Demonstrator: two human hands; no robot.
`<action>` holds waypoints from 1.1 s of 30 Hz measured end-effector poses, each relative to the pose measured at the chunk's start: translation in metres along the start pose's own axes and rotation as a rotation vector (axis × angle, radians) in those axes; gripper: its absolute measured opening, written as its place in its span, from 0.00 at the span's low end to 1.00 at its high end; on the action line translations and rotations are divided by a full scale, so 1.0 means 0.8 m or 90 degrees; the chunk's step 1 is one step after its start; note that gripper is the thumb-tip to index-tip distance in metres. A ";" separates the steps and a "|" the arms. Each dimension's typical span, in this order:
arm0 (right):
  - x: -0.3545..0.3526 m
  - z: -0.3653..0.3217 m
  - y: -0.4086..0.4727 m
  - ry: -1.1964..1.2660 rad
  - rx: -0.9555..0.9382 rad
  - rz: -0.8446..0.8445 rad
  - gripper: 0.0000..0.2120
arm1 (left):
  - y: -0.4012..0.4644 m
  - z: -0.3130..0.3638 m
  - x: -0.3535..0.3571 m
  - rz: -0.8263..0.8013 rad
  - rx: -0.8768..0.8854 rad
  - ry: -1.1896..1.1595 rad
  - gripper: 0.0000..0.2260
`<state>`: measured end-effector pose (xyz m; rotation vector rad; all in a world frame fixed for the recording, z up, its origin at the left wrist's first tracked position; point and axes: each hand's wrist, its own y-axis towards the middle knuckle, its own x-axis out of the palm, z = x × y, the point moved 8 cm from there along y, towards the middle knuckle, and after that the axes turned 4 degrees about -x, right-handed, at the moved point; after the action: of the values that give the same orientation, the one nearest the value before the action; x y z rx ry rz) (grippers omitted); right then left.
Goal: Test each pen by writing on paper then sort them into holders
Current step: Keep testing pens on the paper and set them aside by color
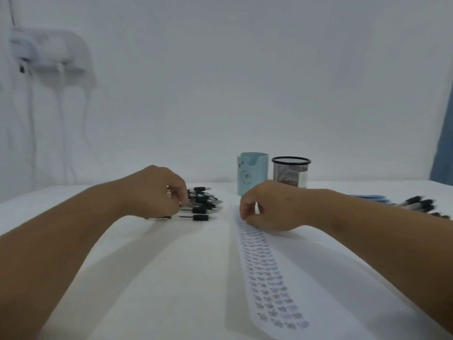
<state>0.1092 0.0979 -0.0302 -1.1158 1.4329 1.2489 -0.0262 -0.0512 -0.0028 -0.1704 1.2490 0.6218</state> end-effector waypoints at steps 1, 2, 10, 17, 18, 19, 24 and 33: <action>0.002 0.001 0.001 -0.002 -0.007 0.014 0.04 | 0.002 -0.004 0.000 -0.005 -0.004 -0.008 0.12; 0.005 0.001 0.002 0.001 -0.017 0.035 0.05 | 0.004 -0.009 0.001 -0.013 -0.005 -0.004 0.10; 0.015 0.006 -0.011 0.073 -0.038 0.127 0.05 | 0.014 -0.030 0.023 -0.068 -0.037 0.103 0.09; 0.017 0.015 -0.020 0.119 -0.002 0.117 0.02 | 0.011 -0.045 0.016 -0.048 -0.055 0.092 0.04; 0.017 0.017 -0.022 0.125 0.005 0.117 0.02 | 0.011 -0.041 0.011 -0.026 -0.040 0.034 0.04; 0.017 0.018 -0.023 0.129 0.012 0.116 0.03 | 0.010 -0.036 0.006 0.003 -0.028 -0.061 0.05; 0.018 0.022 -0.026 0.135 0.032 0.100 0.03 | 0.006 -0.022 -0.020 0.177 -0.016 -0.652 0.06; 0.017 0.022 -0.029 0.150 0.044 0.099 0.03 | 0.012 0.001 -0.009 0.169 -0.042 -1.126 0.10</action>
<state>0.1307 0.1125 -0.0490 -1.1514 1.7543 1.1944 -0.0321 -0.0452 0.0062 0.4486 -0.4744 0.7158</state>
